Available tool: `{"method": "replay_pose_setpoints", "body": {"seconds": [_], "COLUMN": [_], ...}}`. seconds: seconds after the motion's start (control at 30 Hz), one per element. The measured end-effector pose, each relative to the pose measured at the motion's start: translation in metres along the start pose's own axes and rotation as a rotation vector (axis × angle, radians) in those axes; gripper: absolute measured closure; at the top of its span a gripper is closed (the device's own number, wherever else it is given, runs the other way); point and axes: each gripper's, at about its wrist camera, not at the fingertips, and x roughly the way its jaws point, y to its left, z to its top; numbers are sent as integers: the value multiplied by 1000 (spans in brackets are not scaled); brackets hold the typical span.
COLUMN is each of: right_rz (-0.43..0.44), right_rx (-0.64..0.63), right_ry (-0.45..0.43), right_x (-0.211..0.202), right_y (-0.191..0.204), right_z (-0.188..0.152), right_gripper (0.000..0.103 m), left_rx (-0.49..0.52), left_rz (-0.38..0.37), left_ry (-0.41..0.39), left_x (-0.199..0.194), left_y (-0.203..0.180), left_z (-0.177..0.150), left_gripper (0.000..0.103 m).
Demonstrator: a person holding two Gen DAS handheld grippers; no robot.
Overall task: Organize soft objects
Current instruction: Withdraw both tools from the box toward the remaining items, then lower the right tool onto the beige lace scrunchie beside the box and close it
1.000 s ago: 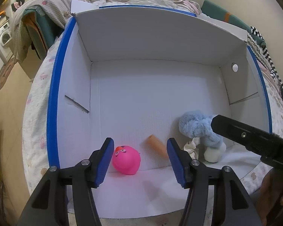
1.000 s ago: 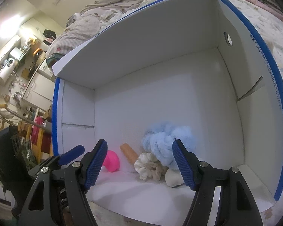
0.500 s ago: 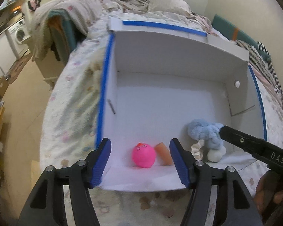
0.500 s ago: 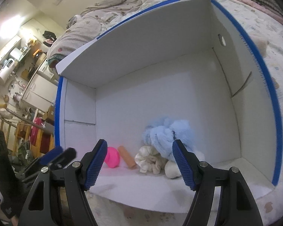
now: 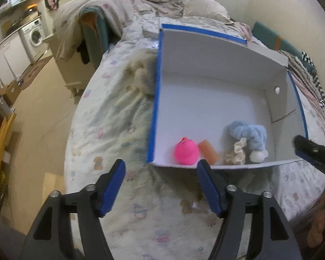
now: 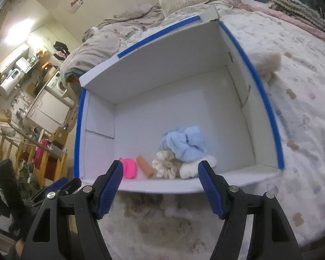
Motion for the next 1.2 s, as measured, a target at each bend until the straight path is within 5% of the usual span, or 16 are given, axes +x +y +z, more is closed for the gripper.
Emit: {"method": "replay_pose_setpoints", "body": {"seconds": [0.23, 0.53, 0.67, 0.83, 0.93, 1.0, 1.2], "right_rz": [67, 173, 159, 19, 7, 17, 5], "right_rx": [24, 46, 63, 8, -1, -22, -68], "right_ry": [30, 316, 406, 441, 449, 444, 438], "right_x": [-11, 56, 94, 124, 132, 133, 127], "right_y": [-5, 14, 23, 30, 30, 34, 39], "right_z": [-17, -44, -52, -57, -60, -60, -67], "right_gripper": [28, 28, 42, 42, 42, 59, 90], "left_rx": [-37, -58, -52, -59, -62, -68, -69], "left_rz": [20, 51, 49, 43, 48, 50, 54], "left_ry": [70, 131, 136, 151, 160, 166, 199], "left_x": [11, 23, 26, 29, 32, 35, 47], "left_y": [20, 22, 20, 22, 25, 27, 26], "left_z": [-16, -21, -20, -19, -20, -20, -22], "left_gripper": [34, 34, 34, 34, 34, 34, 34]}}
